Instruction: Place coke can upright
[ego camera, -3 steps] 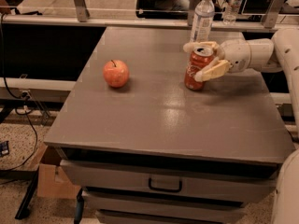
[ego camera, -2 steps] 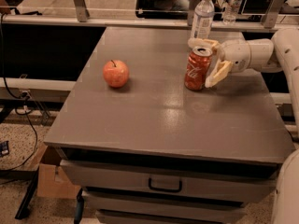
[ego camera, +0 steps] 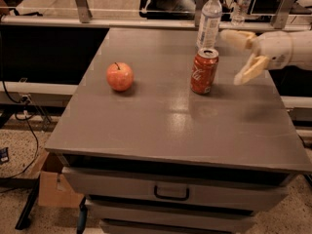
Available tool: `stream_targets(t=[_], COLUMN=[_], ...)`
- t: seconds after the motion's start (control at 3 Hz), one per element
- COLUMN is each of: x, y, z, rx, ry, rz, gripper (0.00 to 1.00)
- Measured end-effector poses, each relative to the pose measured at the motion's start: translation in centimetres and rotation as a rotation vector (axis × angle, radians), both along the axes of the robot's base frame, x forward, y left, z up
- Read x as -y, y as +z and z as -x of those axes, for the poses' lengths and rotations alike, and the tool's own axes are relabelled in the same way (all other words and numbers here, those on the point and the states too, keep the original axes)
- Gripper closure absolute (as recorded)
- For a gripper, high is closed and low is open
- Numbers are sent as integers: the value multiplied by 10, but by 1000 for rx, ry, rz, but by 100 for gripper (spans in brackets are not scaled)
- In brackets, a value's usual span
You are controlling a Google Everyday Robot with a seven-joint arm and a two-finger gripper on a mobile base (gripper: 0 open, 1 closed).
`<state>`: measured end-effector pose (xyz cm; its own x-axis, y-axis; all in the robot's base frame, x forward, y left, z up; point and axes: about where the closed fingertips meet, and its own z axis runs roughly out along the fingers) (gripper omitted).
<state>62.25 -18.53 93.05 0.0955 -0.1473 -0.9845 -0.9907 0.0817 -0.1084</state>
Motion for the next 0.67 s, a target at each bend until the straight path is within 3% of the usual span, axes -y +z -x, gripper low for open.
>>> stream_targets(t=[0.33,0.67], x=[37,37], y=[35,35], z=[11,11], rx=[54,54], ry=[-144,-144], rz=[27,27], gripper=[0,0])
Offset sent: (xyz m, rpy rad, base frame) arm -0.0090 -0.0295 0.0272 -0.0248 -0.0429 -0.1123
